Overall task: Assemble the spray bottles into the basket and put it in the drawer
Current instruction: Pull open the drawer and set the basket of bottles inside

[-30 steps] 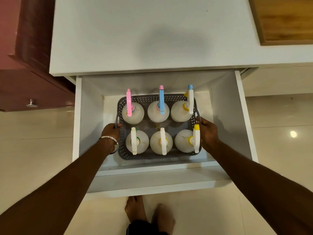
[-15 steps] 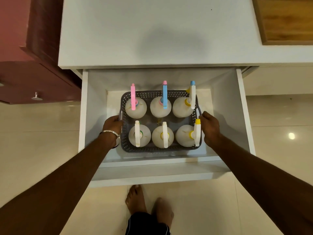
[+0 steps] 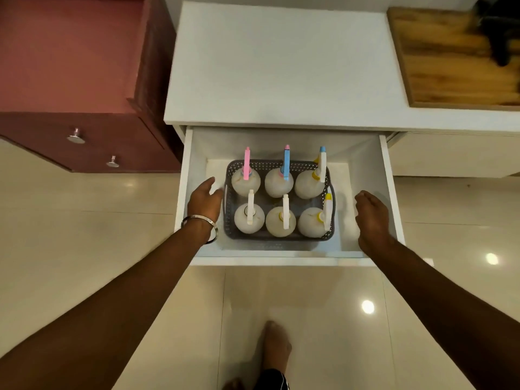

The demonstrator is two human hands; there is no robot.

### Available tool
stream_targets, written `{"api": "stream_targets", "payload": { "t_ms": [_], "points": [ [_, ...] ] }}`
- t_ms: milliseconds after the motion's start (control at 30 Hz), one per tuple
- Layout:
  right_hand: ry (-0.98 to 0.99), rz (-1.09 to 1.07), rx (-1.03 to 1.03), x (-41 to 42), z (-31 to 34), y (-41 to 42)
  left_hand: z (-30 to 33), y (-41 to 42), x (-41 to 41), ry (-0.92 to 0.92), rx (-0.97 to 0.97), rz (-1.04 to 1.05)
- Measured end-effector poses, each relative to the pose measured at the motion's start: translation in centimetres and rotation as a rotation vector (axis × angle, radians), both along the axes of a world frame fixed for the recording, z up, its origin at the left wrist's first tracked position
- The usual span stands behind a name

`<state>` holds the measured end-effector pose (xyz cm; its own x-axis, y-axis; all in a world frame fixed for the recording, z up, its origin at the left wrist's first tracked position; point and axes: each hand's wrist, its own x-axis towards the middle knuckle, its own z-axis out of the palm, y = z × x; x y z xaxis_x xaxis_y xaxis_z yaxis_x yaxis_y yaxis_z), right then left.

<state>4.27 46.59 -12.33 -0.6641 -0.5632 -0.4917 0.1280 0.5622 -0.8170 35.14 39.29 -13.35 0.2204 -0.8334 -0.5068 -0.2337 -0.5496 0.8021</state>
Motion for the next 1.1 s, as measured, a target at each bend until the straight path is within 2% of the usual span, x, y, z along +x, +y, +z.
{"api": "stream_targets", "payload": {
  "t_ms": [100, 167, 367, 567, 767, 1100],
  "points": [
    [-0.077, -0.056, -0.064, 1.6, 2.3, 2.1, 2.9, 2.6, -0.4, 0.070, -0.040, 0.037],
    [-0.172, -0.096, -0.100, 3.5, 4.0, 3.9, 5.0, 4.9, -0.6, 0.189, -0.036, 0.128],
    [-0.501, -0.266, -0.171, 9.2, 7.1, 9.1, 7.8, 11.4, -2.0, 0.659, 0.186, 0.331],
    [-0.682, -0.379, -0.156, 12.7, 5.9, 13.7, 7.2, 16.4, -3.5, 0.919, 0.315, 0.499],
    [-0.867, -0.510, -0.150, 13.4, 4.1, 14.5, 5.4, 18.7, -4.7, 1.001, 0.439, 0.620],
    [-0.935, -0.485, -0.186, 11.7, 3.8, 11.6, 4.3, 16.7, -4.9, 1.085, 0.411, 0.568]
  ]
}}
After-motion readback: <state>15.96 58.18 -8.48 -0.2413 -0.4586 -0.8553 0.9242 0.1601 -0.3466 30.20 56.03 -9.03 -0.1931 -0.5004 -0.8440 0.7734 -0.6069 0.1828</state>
